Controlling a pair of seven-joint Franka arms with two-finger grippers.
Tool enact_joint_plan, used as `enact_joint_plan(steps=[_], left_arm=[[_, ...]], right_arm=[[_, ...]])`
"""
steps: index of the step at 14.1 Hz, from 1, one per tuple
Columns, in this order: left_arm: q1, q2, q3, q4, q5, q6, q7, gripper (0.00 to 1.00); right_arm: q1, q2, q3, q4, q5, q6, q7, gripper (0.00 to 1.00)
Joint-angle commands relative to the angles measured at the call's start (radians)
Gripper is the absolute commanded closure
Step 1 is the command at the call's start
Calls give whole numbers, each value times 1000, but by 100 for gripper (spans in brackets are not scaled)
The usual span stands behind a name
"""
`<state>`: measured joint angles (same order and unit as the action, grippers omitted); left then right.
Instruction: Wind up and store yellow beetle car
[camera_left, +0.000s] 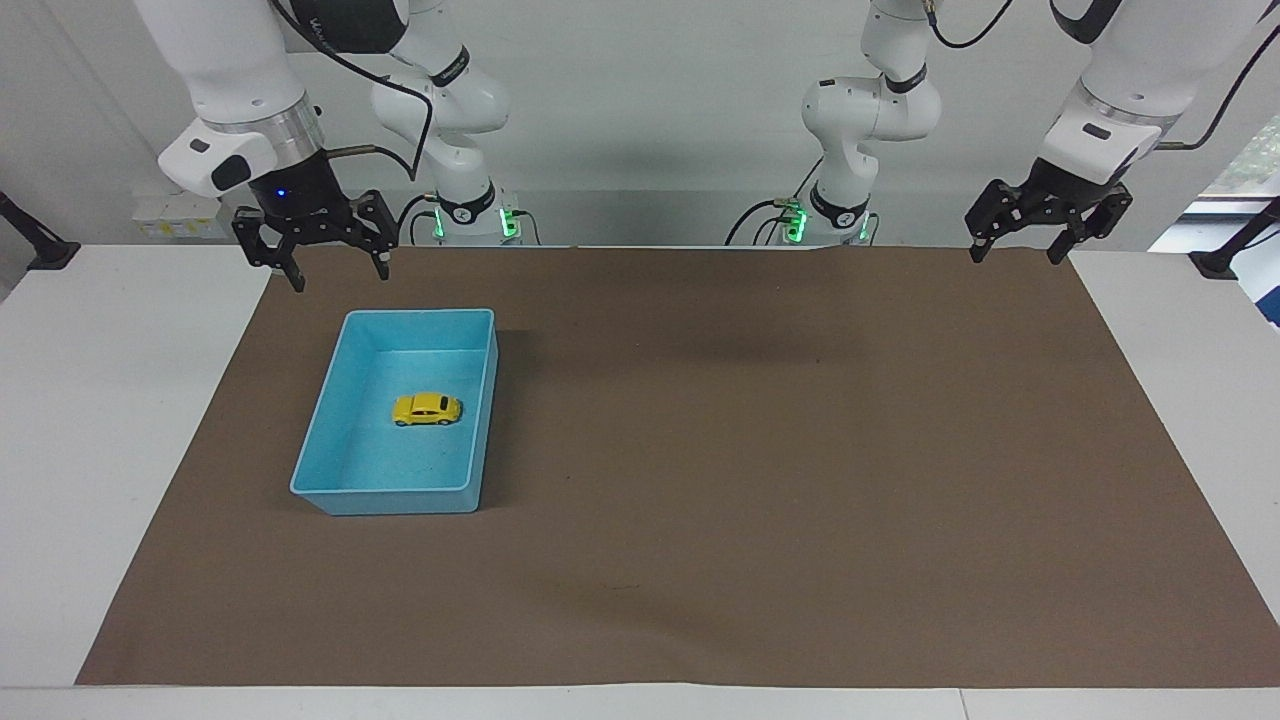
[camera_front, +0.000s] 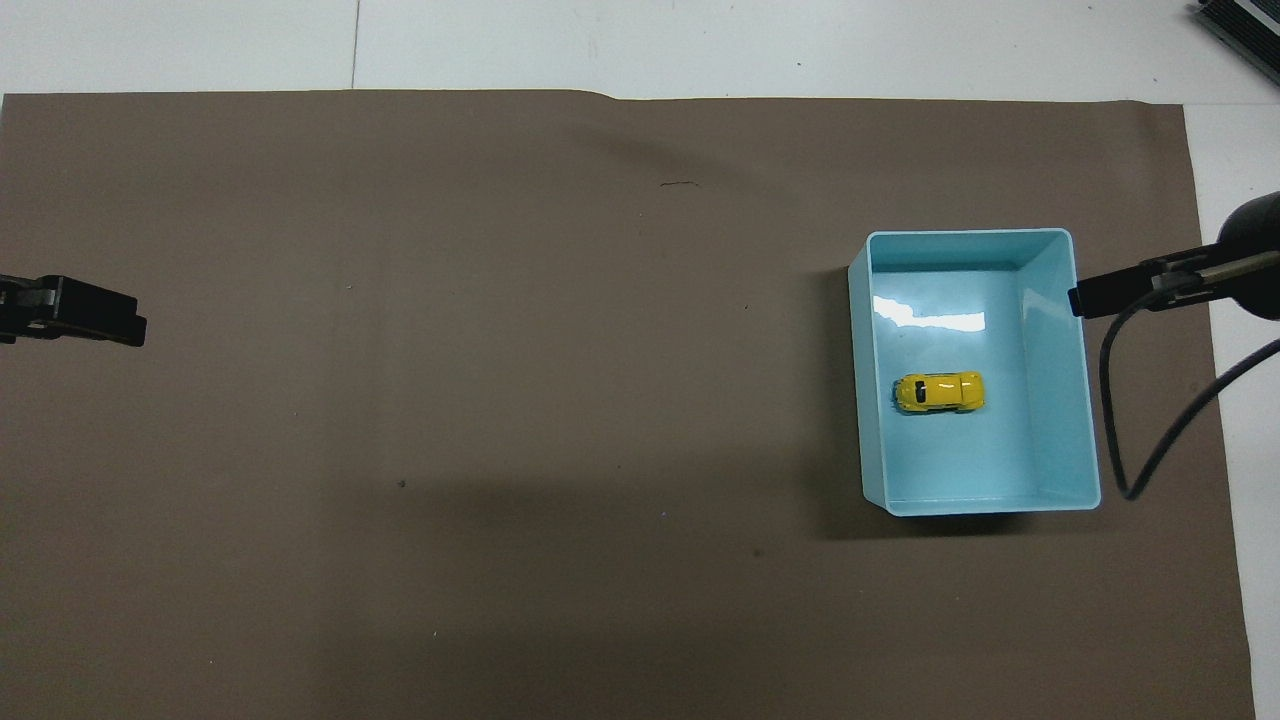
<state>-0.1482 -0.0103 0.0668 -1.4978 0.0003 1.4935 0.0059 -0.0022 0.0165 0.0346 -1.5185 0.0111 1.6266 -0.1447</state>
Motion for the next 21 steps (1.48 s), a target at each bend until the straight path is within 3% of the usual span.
enact_joint_plan(steps=[1,8,21], left_arm=[[18,-11,-12,-7,-6,-13,9,0],[18,-11,-12,-7,-6,-13,9,0],[18,-11,-12,-7,-6,-13,9,0]], right_arm=[[1,-27,10,4,16,-45,22,0],[-2,-40,-9,5,58,-62,129,0],[-10,-49,-9,3,52,-60,162,0]])
